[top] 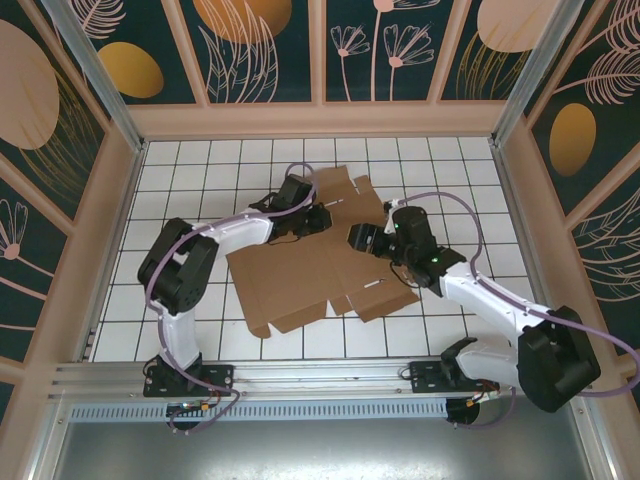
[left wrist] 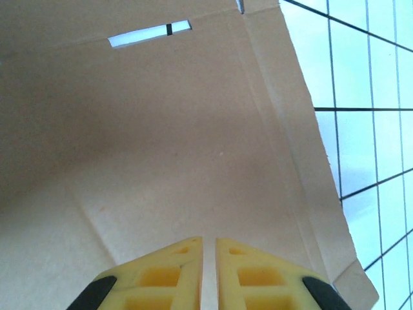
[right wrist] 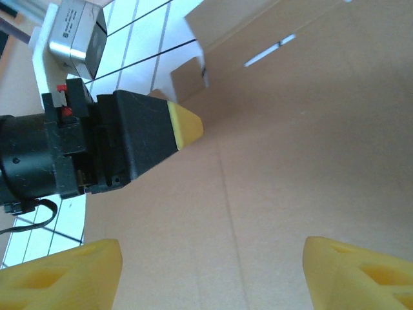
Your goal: Fold the paper box
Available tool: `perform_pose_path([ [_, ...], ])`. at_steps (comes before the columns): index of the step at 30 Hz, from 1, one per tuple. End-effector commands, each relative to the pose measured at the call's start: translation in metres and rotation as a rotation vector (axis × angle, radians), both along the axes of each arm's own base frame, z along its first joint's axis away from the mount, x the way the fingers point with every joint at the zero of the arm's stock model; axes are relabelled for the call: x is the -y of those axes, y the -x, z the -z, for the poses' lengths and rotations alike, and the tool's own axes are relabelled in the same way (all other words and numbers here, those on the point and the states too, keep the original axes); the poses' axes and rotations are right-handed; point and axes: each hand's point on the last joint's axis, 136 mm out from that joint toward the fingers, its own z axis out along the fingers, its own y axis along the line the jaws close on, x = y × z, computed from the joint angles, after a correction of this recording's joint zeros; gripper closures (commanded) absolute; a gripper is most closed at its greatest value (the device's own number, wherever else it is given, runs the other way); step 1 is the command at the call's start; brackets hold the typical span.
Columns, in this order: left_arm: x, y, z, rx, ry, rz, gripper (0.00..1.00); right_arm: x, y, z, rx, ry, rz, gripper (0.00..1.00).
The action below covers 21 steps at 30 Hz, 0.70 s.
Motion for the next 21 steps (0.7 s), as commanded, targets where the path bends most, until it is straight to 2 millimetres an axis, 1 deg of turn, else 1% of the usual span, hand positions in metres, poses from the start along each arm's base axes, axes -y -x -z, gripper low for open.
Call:
perform_pose_path([
  [1,0.001,-0.004,0.010,-0.040,-0.036,0.026,0.87,0.029,-0.010,0.007,-0.030,0.098,0.080,0.26],
  [3,-0.001,-0.001,0.010,-0.053,-0.035,0.026,0.89,0.043,-0.020,0.016,-0.049,0.136,0.097,0.26],
  [5,-0.007,0.007,0.012,-0.064,-0.040,0.023,0.90,0.048,-0.030,0.022,-0.054,0.198,0.071,0.24],
  [6,-0.012,0.013,0.016,-0.076,-0.046,0.018,0.91,0.052,-0.037,0.027,-0.045,0.252,0.069,0.21],
  [7,-0.018,0.018,0.022,-0.096,-0.039,0.014,0.91,0.053,-0.042,0.037,-0.040,0.301,0.056,0.19],
  [9,-0.032,0.027,0.036,-0.157,-0.001,-0.015,0.93,0.057,-0.053,0.053,-0.055,0.354,0.053,0.17],
  [10,-0.041,0.031,0.041,-0.176,0.015,-0.031,0.94,0.059,-0.059,0.056,-0.050,0.371,0.051,0.15],
  [12,-0.056,0.037,0.047,-0.189,0.009,-0.061,0.96,0.063,-0.071,0.057,-0.051,0.377,0.052,0.11],
  [13,-0.063,0.040,0.050,-0.195,0.003,-0.070,0.98,0.068,-0.078,0.060,-0.065,0.391,0.067,0.10],
  [15,-0.068,0.043,0.054,-0.202,0.003,-0.084,0.99,0.077,-0.088,0.066,-0.103,0.407,0.081,0.10],
  [18,-0.074,0.051,0.070,-0.226,-0.023,-0.087,1.00,0.086,-0.094,0.073,-0.120,0.403,0.069,0.10],
  [20,-0.083,0.052,0.079,-0.213,-0.075,-0.095,1.00,0.091,-0.096,0.078,-0.145,0.348,0.050,0.10],
  [21,-0.090,0.051,0.083,-0.197,-0.121,-0.105,1.00,0.089,-0.095,0.081,-0.167,0.297,0.022,0.11],
])
